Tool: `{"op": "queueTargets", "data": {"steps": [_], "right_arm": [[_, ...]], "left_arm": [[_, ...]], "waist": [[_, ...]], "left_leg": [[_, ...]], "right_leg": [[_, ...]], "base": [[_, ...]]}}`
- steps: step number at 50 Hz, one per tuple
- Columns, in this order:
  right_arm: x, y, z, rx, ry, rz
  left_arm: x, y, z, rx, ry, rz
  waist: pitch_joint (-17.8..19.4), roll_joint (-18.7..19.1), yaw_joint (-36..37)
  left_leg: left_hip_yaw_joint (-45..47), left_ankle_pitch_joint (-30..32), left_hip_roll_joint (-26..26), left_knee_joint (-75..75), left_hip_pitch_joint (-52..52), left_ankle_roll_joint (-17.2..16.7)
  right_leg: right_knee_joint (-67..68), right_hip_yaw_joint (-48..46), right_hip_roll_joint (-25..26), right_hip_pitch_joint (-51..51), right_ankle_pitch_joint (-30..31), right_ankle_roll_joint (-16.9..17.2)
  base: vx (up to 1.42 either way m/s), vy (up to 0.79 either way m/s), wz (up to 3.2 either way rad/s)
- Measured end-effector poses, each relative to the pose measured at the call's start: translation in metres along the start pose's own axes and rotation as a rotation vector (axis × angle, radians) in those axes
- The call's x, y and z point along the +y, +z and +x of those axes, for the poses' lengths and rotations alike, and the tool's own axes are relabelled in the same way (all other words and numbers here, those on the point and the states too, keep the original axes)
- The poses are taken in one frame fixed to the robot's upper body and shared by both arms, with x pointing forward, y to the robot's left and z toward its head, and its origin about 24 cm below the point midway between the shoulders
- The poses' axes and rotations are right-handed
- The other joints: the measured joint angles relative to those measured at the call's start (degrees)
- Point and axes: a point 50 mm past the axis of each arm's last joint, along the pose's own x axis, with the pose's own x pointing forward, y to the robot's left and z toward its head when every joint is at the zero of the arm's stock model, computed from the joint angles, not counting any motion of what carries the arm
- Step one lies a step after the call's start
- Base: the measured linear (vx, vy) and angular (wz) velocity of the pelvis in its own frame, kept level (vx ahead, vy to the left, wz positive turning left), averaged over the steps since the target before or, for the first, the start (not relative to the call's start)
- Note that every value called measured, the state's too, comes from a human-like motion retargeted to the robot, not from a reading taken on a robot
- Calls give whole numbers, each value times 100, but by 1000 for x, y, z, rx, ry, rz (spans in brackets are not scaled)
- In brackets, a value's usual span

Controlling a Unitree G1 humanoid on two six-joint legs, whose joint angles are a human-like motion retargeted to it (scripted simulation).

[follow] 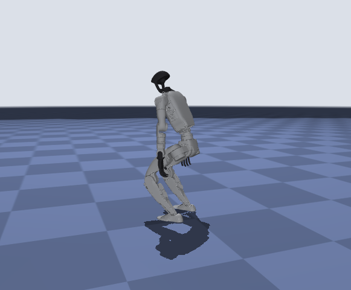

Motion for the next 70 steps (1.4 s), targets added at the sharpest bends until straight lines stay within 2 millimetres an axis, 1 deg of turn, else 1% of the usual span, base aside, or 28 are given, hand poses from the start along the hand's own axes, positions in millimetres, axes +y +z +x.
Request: {"op": "queueTargets", "data": {"steps": [6,10,15,20,23,25,27,28,30,32,33,35,37,38,40,45,50,55,60,65,67,68,70], "right_arm": [[15,4,0,-34,24,43],[29,5,-1,-50,55,81],[42,4,-2,-62,100,117],[45,5,-2,-73,126,120],[43,9,-2,-86,128,103],[45,13,-1,-95,134,89],[39,19,0,-111,126,78],[41,21,0,-117,129,72],[35,28,1,-135,118,65],[37,33,1,-150,122,58],[33,36,2,-160,117,55],[35,41,2,-174,120,51],[31,45,2,-188,113,45],[33,46,2,-193,116,44],[29,48,2,-203,108,38],[33,47,1,-205,107,49],[27,42,1,-199,74,77],[30,37,1,-189,52,115],[24,37,1,-186,27,150],[30,34,1,-172,37,182],[26,34,1,-169,33,190],[29,33,1,-164,38,195],[25,33,2,-160,35,201]], "left_arm": [[-6,3,0,-14,-35,46],[-11,5,0,-28,-69,66],[-15,11,0,-49,-114,83],[-14,20,2,-73,-145,144],[-11,27,3,-84,-156,204],[-13,31,4,-89,-167,246],[-7,36,5,-93,-163,291],[-8,37,5,-95,-168,307],[-3,42,5,-98,-162,341],[-5,45,6,-104,-171,366],[-2,48,6,-107,-168,375],[-5,51,6,-115,-176,389],[-3,54,6,-123,-174,401],[-6,55,6,-126,-181,404],[-6,57,7,-134,-180,404],[-14,61,7,-149,-189,376],[-12,67,7,-175,-162,312],[-15,70,7,-192,-145,250],[-10,73,7,-203,-119,195],[-13,74,7,-205,-118,148],[-8,75,7,-210,-110,133],[-10,76,7,-210,-113,128],[-6,78,7,-216,-105,116]], "waist": [[-330,-23,28],[-590,-38,36],[-926,-46,8],[-1193,-40,-69],[-1282,-26,-124],[-1311,-20,-148],[-1356,6,-185],[-1360,13,-194],[-1381,49,-233],[-1383,75,-254],[-1389,99,-274],[-1385,128,-286],[-1392,175,-314],[-1386,188,-315],[-1403,233,-336],[-1389,313,-332],[-1382,402,-327],[-1302,472,-286],[-1263,539,-268],[-1146,590,-226],[-1166,609,-222],[-1126,618,-208],[-1152,632,-197]], "left_leg": [[-71,455,-28,-1104,572,-119],[-257,926,-125,-1896,935,-350],[-517,1599,-204,-2871,1299,-635],[-608,1961,-163,-3626,1552,-694],[-628,1983,-132,-3917,1662,-675],[-620,1876,-112,-3719,1544,-648],[-629,1899,-88,-4085,1728,-641],[-622,1835,-78,-3935,1653,-630],[-634,1840,-58,-4260,1850,-629],[-631,1757,-43,-4060,1774,-622],[-643,1783,-38,-4267,1912,-631],[-645,1722,-28,-4055,1842,-628],[-667,1759,-25,-4319,2050,-644],[-670,1721,-25,-4147,1982,-642],[-689,1767,-25,-4407,2188,-659],[-730,1721,-44,-4122,2200,-675],[-802,1822,-89,-4398,2517,-719],[-886,1849,-135,-4039,2471,-749],[-985,1979,-173,-4245,2612,-799],[-1065,1984,-210,-3910,2460,-829],[-1105,2069,-216,-4161,2525,-860],[-1118,2044,-227,-3986,2447,-863],[-1150,2136,-234,-4245,2505,-887]], "right_leg": [[-1158,-66,74,605,351,149],[-2001,-58,156,1028,720,296],[-3013,-71,228,1467,1323,505],[-3766,-194,231,1757,1705,644],[-4057,-281,223,1885,1743,683],[-3874,-331,216,1782,1651,685],[-4240,-387,216,1976,1687,693],[-4101,-411,211,1910,1632,689],[-4427,-466,215,2115,1648,692],[-4251,-508,207,2060,1579,687],[-4448,-532,210,2199,1602,687],[-4262,-568,201,2151,1549,684],[-4512,-598,206,2360,1575,685],[-4359,-610,199,2307,1542,682],[-4602,-632,203,2512,1574,683],[-4350,-658,184,2560,1511,673],[-4565,-661,171,2867,1550,672],[-4243,-665,160,2863,1537,654],[-4437,-672,164,3022,1606,633],[-4160,-702,160,2924,1581,615],[-4394,-720,160,2993,1642,612],[-4238,-731,155,2929,1616,608],[-4471,-744,151,2987,1679,602]], "base": [[28,-5,-11],[23,-4,-6],[16,-3,-1],[9,-1,5],[2,0,2],[0,0,0],[0,0,0],[0,0,0],[0,0,0],[0,0,0],[0,0,0],[0,0,0],[0,0,0],[0,0,0],[0,0,0],[0,0,0],[0,0,0],[0,0,0],[0,0,0],[0,0,0],[0,0,0],[0,0,0],[0,0,0]]}}
